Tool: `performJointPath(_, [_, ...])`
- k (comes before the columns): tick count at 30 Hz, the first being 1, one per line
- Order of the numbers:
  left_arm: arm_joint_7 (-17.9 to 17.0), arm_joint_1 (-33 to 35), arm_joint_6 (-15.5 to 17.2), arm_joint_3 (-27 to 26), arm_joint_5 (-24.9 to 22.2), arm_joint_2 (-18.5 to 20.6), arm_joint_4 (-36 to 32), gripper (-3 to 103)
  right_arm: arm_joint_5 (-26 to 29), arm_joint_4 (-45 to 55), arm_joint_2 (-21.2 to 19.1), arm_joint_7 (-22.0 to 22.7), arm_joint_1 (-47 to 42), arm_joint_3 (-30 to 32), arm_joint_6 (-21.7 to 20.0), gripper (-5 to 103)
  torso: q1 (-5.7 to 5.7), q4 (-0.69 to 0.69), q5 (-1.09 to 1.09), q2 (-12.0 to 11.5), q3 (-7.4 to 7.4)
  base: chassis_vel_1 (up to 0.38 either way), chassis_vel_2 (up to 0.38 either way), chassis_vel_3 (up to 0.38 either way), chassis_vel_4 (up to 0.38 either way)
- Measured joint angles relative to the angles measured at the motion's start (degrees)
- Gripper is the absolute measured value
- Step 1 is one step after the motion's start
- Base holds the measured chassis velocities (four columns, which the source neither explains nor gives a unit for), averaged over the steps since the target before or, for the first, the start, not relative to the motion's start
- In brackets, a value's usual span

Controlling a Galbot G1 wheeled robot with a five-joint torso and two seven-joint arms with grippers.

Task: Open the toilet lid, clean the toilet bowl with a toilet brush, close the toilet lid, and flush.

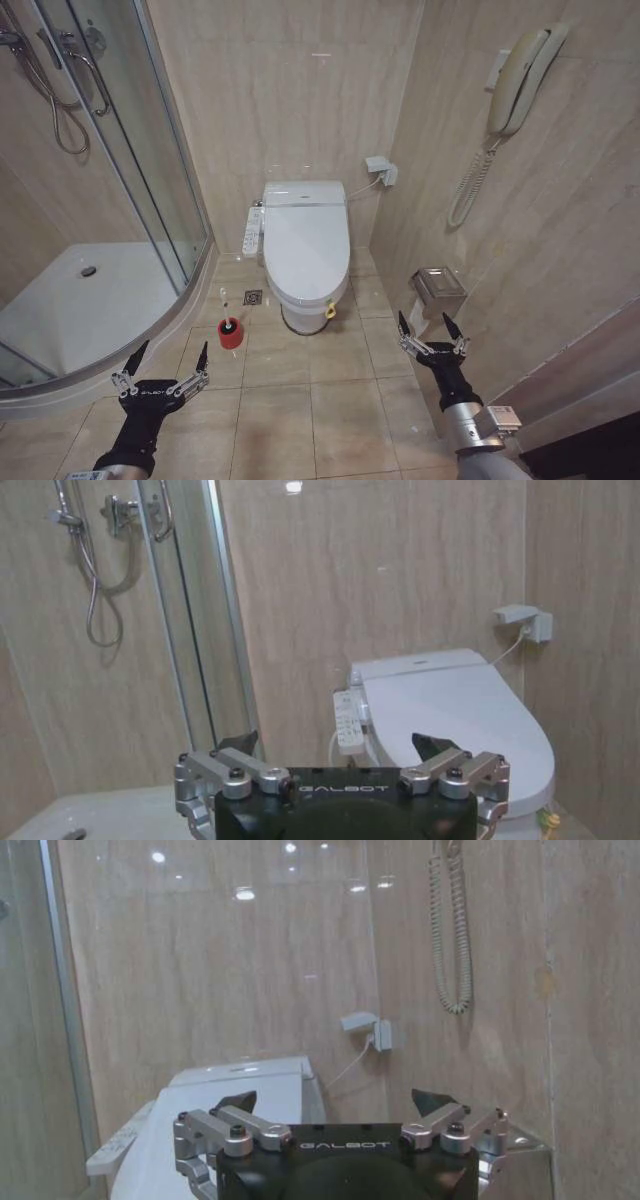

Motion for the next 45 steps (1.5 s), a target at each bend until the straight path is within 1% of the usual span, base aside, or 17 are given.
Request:
performJointPath(10, [0.0, 0.0, 0.0, 0.0, 0.0, 0.0, 0.0, 100, 0.7, 0.0, 0.0, 0.4, 0.1, 0.3, 0.4, 100, 0.00, 0.00, 0.00, 0.0, 0.00, 0.000, 0.000, 0.000, 0.000])
performJointPath(19, [0.0, 0.0, 0.0, 0.0, 0.0, 0.0, 0.0, 100, 1.0, 0.7, -0.3, 0.9, 0.5, 0.2, -2.2, 100, 0.00, 0.00, 0.00, 0.0, 0.00, 0.000, 0.000, 0.000, 0.000])
performJointPath(29, [0.0, 0.0, 0.0, 0.0, 0.0, 0.0, 0.0, 100, 1.3, 0.2, -1.0, 1.2, 1.1, -0.6, -1.4, 100, -0.01, 0.00, 0.00, 0.0, 0.00, -0.009, 0.015, 0.004, -0.018])
performJointPath(38, [0.0, 0.0, 0.0, 0.0, 0.0, 0.0, 0.0, 100, 1.7, 0.1, -1.3, 1.2, 1.2, -1.2, -1.3, 100, 0.01, 0.01, 0.00, 0.0, 0.00, -0.139, 0.143, 0.149, -0.143])
performJointPath(41, [0.0, 0.0, 0.0, 0.0, 0.0, 0.0, 0.0, 100, 1.7, 0.1, -1.3, 1.2, 1.1, -1.4, -1.3, 100, 0.02, -0.01, 0.00, 0.0, 0.01, -0.198, 0.169, 0.199, -0.192])
performJointPath(45, [0.0, 0.0, 0.0, 0.0, 0.0, 0.0, 0.0, 100, 1.8, -0.1, -1.4, 1.3, 1.1, -1.7, -1.2, 100, 0.02, 0.01, -0.01, 0.0, 0.01, -0.185, 0.179, 0.181, -0.176])
